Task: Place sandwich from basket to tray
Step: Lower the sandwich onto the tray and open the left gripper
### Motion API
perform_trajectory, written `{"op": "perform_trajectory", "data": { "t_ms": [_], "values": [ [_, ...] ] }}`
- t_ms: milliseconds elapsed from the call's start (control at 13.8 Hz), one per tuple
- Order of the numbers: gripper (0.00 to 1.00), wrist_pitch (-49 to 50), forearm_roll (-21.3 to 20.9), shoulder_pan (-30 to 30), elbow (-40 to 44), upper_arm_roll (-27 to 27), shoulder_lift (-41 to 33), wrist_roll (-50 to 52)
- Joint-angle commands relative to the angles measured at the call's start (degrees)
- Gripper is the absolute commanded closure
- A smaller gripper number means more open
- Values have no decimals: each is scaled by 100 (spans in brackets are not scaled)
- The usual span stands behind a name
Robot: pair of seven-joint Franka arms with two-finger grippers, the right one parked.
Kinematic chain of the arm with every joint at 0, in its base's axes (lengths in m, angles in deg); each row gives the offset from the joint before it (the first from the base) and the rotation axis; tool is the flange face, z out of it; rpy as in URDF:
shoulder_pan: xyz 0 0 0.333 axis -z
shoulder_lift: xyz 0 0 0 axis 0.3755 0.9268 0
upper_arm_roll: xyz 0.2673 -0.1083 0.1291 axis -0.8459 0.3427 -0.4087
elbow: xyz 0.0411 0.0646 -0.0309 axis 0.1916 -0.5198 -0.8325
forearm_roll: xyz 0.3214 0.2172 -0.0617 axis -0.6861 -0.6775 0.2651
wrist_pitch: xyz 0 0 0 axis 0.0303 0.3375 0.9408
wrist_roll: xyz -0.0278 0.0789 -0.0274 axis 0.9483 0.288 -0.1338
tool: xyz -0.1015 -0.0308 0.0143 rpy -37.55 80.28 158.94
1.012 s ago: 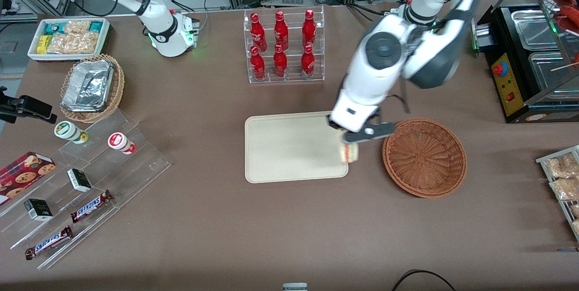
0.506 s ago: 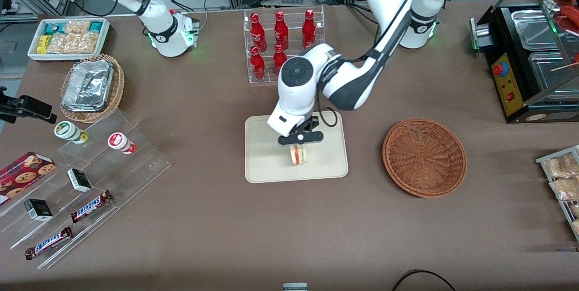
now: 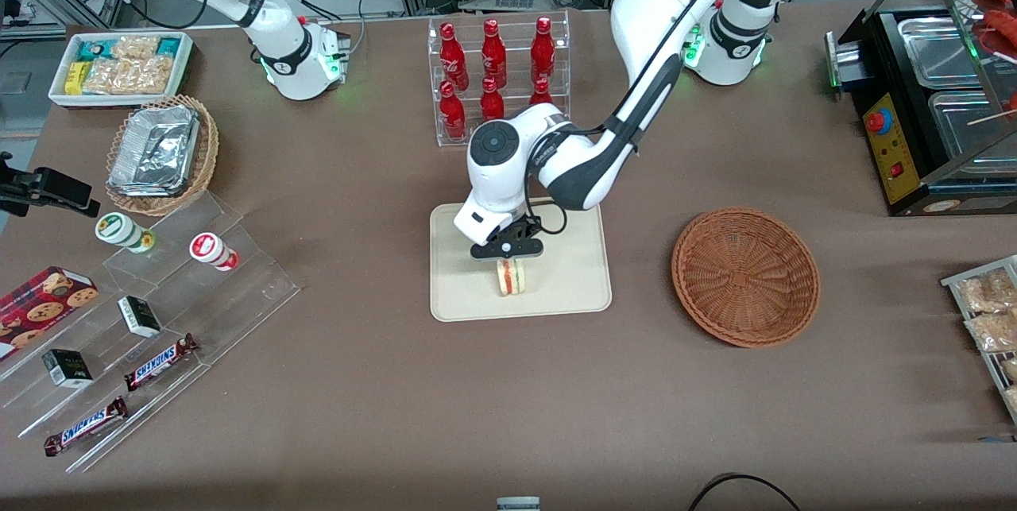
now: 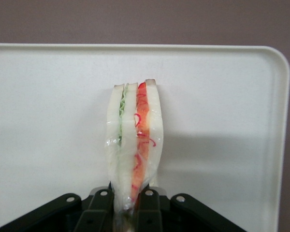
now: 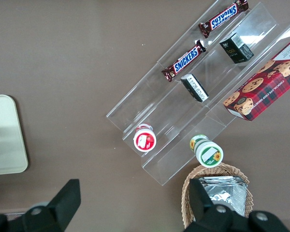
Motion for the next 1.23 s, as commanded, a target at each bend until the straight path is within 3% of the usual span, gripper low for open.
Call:
{"op": "perform_trajectory", "data": {
  "t_ms": [0,72,145,217,506,723,867,1012,1157],
  "values": [
    [100,-167,-210,112,-204,-96,-7,232],
    [81,-167,-202,121,-222,-87,-7,240],
    [16,-149,-210,129,-223,-87,-7,258],
    [0,-123,-202,173,-223,-87,-25,267],
    [0,359,-123,112,-170,-87,-620,276],
    [0,860,185,-72,-170,-96,-1367,302],
    [0,1464,194,-326,-100,-122,-1921,311],
    [0,2168,281,-948,-108,-105,-2483,118],
    [0,2486,667,-1450,-143,-122,-2924,-573]
  ]
}}
